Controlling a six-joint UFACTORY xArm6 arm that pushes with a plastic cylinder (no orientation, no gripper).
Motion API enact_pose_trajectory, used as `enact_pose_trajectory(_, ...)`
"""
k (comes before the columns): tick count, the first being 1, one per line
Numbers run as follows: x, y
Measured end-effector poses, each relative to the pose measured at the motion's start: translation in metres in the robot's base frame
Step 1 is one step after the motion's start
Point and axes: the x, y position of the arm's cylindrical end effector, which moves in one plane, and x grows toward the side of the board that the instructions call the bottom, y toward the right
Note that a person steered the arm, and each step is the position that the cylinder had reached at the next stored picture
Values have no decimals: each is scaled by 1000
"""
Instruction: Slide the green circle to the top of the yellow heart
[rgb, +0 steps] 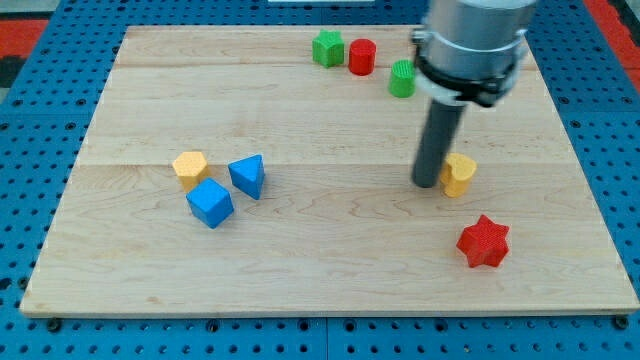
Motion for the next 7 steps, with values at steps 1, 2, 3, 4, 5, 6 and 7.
enact_pose_trajectory(1,-41,-43)
enact_pose_trajectory(2,-98,-75)
enact_pose_trajectory(3,-148,-80)
enact_pose_trajectory(4,-176,-39)
enact_pose_trajectory(5,-175,43)
enact_pose_trajectory(6,-169,66)
enact_pose_trajectory(7,-193,62)
